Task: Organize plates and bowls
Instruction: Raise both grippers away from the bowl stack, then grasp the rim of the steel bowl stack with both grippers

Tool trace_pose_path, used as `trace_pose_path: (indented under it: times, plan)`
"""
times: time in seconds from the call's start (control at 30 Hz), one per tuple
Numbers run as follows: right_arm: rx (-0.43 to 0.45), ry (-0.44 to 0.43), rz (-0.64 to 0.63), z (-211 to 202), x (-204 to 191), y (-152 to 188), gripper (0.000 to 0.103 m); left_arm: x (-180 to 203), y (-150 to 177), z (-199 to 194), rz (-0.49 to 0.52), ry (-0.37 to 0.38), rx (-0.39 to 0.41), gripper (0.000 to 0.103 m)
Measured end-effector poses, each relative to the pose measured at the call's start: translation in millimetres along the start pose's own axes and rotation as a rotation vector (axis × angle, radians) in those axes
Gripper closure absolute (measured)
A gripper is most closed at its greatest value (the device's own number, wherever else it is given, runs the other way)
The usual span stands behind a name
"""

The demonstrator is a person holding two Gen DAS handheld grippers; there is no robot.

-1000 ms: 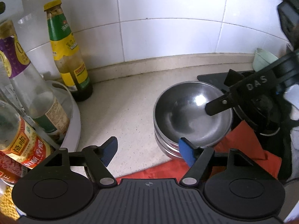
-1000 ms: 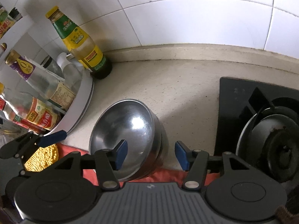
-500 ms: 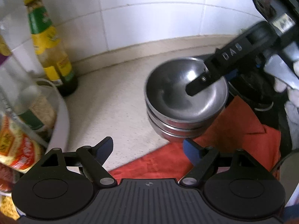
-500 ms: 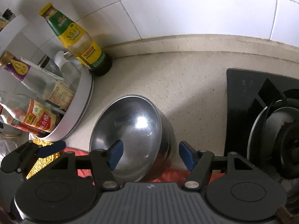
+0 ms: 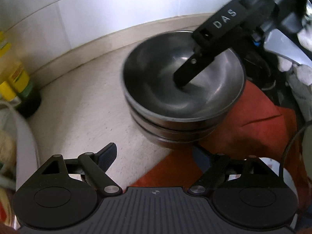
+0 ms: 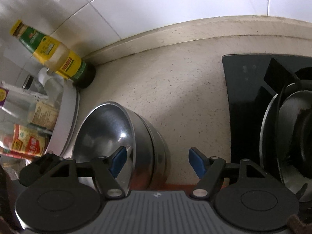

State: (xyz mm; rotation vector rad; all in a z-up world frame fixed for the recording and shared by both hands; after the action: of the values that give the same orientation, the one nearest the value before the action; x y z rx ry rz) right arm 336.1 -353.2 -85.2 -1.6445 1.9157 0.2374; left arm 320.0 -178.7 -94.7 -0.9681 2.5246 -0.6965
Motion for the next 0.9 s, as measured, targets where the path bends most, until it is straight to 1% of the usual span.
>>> trace_pose_path:
  times: [0.1,0.23,0.33,0.63,0.8,0.9]
  plan:
    - [-0.005,-0.013,0.015,4.3,2.2,-0.2,0.035,3.5,-1.7,9.1,0.034,0.040,0.008,0.012]
    - [-0.002,-0.043,0.033,10.0,2.3,-1.9,0.034,8.3,-4.4,21.6,0.069,0.069,0.018,0.012]
    - [-0.001,-0.073,0.066,15.0,4.8,-4.0,0.032,14.0,-13.2,29.6,0.091,0.081,0.044,0.011]
    - [0.026,-0.123,0.088,24.2,10.2,-18.8,0.031,20.6,-33.0,49.5,0.135,0.034,0.132,0.004]
    - [0.039,-0.156,0.118,28.0,15.8,-28.6,0.029,23.0,-36.9,57.7,0.156,0.030,0.159,0.003]
    - [0.039,-0.162,0.113,30.9,16.3,-33.6,0.026,25.4,-38.5,60.6,0.164,0.020,0.174,0.001]
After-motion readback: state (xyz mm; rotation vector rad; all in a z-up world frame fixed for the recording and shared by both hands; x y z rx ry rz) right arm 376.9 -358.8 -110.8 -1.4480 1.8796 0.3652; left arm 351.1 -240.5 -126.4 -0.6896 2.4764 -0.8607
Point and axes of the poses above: each gripper's, at about its wrist camera, not at the fingertips, and z roughly the way its jaws point, x to its right, y to its underside, the point moved 6 cm from there along z, roughly the way its jaws point, and after that the axes turned 9 degrees about -y, right-handed, at the moved point
